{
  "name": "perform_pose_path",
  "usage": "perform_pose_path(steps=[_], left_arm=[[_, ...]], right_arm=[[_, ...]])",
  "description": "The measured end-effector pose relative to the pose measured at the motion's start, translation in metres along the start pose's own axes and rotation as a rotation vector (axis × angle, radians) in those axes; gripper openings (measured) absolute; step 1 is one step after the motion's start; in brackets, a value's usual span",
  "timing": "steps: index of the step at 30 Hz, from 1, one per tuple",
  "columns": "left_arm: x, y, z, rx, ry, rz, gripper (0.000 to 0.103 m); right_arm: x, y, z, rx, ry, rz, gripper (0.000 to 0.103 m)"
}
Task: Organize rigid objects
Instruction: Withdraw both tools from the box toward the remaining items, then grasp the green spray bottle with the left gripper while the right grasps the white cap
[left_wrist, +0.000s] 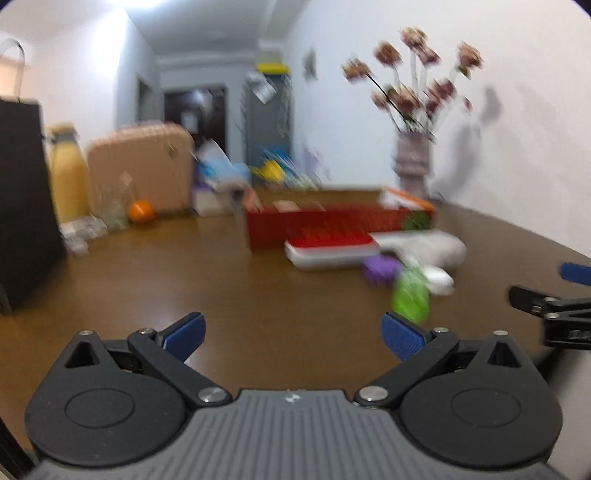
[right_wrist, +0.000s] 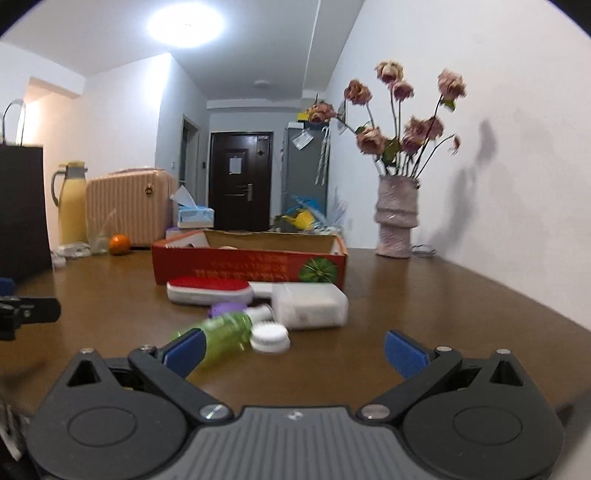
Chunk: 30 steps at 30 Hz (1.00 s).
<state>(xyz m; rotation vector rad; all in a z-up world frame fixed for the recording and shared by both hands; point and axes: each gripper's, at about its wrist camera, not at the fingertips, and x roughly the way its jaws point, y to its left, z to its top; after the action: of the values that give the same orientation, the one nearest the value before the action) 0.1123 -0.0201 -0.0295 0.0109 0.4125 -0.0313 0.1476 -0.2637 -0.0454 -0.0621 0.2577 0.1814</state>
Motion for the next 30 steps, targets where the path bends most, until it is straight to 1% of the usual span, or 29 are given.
perform_pose_path(steps=[1,2,4,6,8,11,14,16,17,19,20,21,22,25,28,29,30], left_arm=[[0.002,-0.004,0.001,0.001,0.024,-0.033,0.103],[0.003,-0.006,0.002,0.000,0.031,-0.050,0.103],[0.004,-0.012,0.006,-0.003,0.032,-0.082,0.103],[0.009,-0.019,0.010,0.012,0.036,-0.120,0.103],[0.020,-0.027,0.011,0.045,0.063,-0.122,0.103],[0.039,-0.038,0.010,0.085,0.120,-0.125,0.103],[0.057,-0.046,0.017,0.105,0.138,-0.134,0.103],[0.070,-0.052,0.023,0.123,0.141,-0.141,0.102],[0.076,-0.055,0.026,0.128,0.139,-0.146,0.100],[0.091,-0.062,0.033,0.137,0.142,-0.155,0.086],[0.098,-0.065,0.036,0.140,0.147,-0.158,0.082],[0.107,-0.068,0.039,0.139,0.152,-0.164,0.075],[0.117,-0.071,0.041,0.138,0.165,-0.174,0.071],[0.143,-0.077,0.045,0.128,0.211,-0.197,0.065],[0.161,-0.080,0.046,0.098,0.247,-0.238,0.065],[0.163,-0.080,0.046,0.091,0.241,-0.245,0.063],[0.163,-0.079,0.046,0.087,0.238,-0.250,0.049]], right_arm=[[-0.004,0.001,-0.005,-0.023,0.002,-0.009,0.103],[-0.007,0.003,-0.010,-0.058,0.009,-0.011,0.103],[-0.007,0.004,-0.014,-0.125,0.028,-0.026,0.103],[-0.006,0.004,-0.014,-0.150,0.033,-0.041,0.103],[0.000,0.002,-0.012,-0.140,0.047,-0.033,0.102],[0.015,-0.002,-0.008,-0.102,0.093,-0.001,0.099],[0.031,-0.011,-0.007,-0.064,0.123,0.046,0.093],[0.045,-0.019,-0.004,-0.030,0.169,0.067,0.084],[0.053,-0.024,-0.002,-0.013,0.189,0.078,0.082],[0.065,-0.031,0.002,0.008,0.213,0.090,0.078],[0.071,-0.034,0.005,0.010,0.218,0.092,0.077],[0.076,-0.036,0.008,0.008,0.222,0.095,0.076],[0.081,-0.037,0.011,0.002,0.223,0.096,0.075],[0.089,-0.040,0.017,-0.004,0.218,0.107,0.074],[0.097,-0.042,0.023,-0.010,0.218,0.118,0.074],[0.099,-0.043,0.023,-0.013,0.216,0.119,0.074],[0.101,-0.044,0.024,-0.017,0.213,0.118,0.073]])
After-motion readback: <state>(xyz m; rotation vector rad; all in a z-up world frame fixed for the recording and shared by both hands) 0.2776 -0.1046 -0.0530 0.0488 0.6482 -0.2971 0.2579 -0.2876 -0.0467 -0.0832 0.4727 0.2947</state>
